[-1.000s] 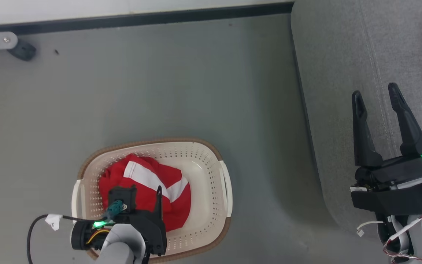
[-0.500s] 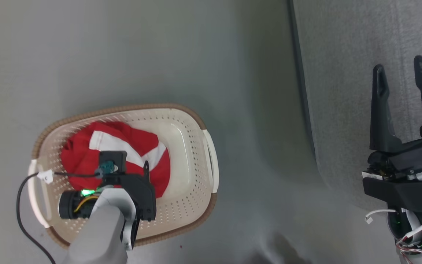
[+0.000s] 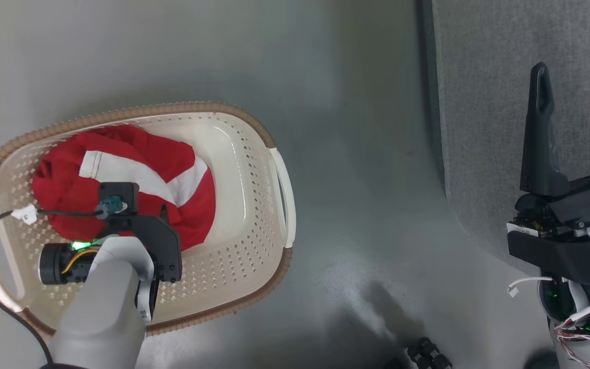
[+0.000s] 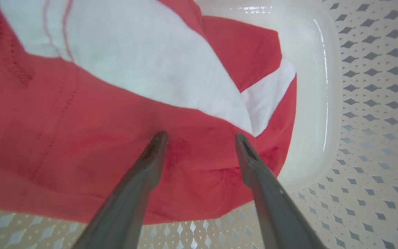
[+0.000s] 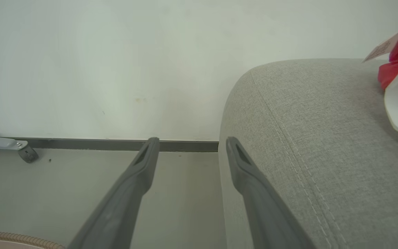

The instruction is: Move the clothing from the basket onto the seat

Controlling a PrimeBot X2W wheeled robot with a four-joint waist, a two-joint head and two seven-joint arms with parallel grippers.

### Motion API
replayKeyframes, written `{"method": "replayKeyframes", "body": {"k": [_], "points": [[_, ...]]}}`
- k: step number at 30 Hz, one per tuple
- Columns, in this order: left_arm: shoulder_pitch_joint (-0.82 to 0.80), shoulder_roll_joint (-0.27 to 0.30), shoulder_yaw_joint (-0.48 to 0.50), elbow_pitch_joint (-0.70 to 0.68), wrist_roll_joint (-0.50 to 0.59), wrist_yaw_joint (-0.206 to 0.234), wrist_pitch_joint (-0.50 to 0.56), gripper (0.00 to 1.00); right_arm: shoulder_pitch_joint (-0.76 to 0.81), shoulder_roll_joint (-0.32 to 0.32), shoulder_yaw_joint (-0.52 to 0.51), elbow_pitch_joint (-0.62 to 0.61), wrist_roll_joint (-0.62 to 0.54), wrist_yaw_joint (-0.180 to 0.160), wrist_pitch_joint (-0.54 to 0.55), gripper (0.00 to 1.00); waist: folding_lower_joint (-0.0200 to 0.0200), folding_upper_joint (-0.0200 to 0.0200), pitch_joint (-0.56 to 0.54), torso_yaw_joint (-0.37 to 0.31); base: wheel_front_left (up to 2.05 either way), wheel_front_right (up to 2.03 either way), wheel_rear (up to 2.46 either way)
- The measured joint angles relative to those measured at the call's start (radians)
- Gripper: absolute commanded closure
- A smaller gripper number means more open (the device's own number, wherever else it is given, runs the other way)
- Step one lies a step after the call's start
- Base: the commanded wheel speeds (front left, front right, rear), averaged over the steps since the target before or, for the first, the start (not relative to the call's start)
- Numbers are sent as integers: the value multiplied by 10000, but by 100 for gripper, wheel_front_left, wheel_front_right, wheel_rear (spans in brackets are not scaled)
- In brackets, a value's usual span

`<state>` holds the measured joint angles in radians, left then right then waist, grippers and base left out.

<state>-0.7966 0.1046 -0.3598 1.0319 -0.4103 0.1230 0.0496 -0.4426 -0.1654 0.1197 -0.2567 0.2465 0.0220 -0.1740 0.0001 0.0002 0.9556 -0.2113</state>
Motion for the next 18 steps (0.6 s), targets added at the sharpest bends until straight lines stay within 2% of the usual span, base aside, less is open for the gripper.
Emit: {"method": "replayKeyframes", "body": {"k": [13,14,15,16,17,18], "points": [[-787,-44,253,723,-6,2,-163,0,2,-4,-46,-138,-2,-2,-146,0,0,0,749,-187,0,0,0],[-817,-58,278,792,-12,2,-161,22,2,-6,-46,-117,-2,-2,-207,0,0,0,774,-192,0,0,0],[-822,-71,305,863,-33,2,-161,58,2,-6,-48,-109,-2,-2,-215,0,0,0,787,-199,0,0,0],[-822,-92,313,938,-35,2,-159,89,2,-8,-52,-104,-2,-2,-217,0,0,0,793,-203,0,0,0],[-823,-105,330,993,-40,2,-155,89,2,-8,-50,-105,-2,-2,-222,0,0,0,796,-206,0,0,0],[-844,-123,376,1070,-102,2,-82,100,2,-8,-56,-104,-2,-2,-224,0,0,-1,797,-207,0,0,0]]}}
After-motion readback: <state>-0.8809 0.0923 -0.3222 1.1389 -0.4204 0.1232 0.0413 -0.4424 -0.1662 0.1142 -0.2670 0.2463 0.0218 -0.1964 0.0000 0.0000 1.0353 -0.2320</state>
